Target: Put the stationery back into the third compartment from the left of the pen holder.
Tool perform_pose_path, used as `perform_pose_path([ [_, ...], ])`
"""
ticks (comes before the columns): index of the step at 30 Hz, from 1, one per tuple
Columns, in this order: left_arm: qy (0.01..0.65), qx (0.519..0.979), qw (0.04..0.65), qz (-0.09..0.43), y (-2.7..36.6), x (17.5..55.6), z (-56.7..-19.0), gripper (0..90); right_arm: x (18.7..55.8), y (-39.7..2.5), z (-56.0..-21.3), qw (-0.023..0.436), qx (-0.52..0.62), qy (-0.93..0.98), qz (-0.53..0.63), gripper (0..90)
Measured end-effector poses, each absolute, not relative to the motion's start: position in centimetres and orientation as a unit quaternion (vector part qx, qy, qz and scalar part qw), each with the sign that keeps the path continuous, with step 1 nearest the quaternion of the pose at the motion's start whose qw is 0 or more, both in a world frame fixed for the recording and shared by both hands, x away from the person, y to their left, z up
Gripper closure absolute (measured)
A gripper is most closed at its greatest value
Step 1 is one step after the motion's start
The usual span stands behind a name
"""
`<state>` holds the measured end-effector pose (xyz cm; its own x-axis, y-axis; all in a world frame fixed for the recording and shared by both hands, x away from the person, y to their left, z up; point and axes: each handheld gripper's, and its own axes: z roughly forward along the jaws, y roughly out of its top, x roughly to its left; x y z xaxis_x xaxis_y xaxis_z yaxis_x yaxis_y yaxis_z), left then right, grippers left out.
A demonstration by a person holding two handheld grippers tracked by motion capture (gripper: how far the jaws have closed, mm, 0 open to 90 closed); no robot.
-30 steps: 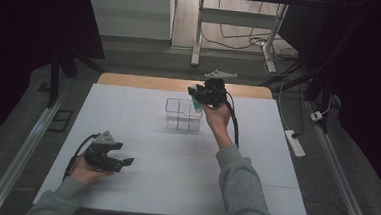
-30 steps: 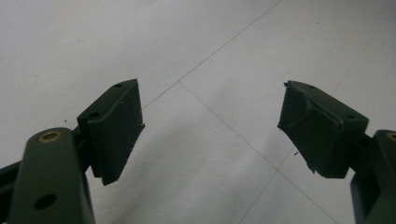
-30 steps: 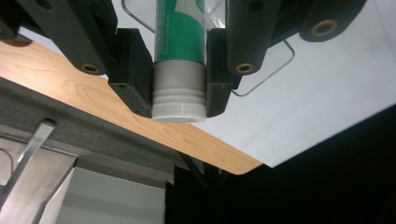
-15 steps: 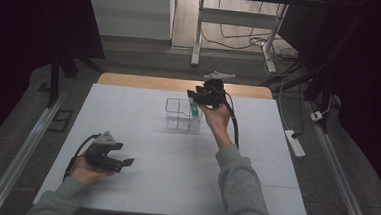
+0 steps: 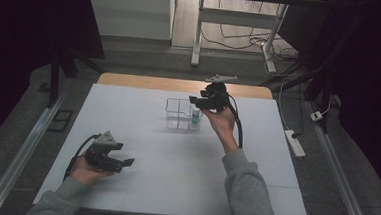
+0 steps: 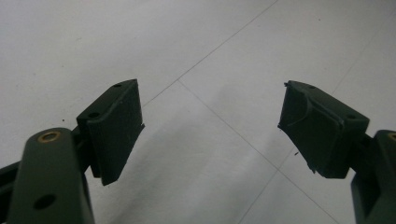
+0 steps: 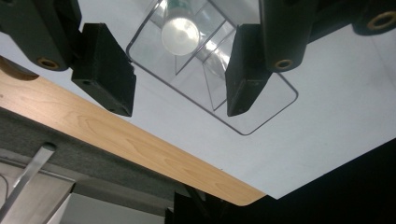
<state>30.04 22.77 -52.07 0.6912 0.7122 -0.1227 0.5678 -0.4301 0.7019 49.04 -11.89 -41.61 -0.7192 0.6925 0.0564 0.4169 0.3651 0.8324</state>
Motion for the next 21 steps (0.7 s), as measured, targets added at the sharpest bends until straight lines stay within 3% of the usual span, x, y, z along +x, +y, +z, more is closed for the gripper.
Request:
perform_pose_path([
  [21,0.379,0.838,0.378,0.102,22.9,30.0,-52.0,20.8,45.1,-15.4,-41.7,0.131,0.320,0.823,0.450,39.7],
])
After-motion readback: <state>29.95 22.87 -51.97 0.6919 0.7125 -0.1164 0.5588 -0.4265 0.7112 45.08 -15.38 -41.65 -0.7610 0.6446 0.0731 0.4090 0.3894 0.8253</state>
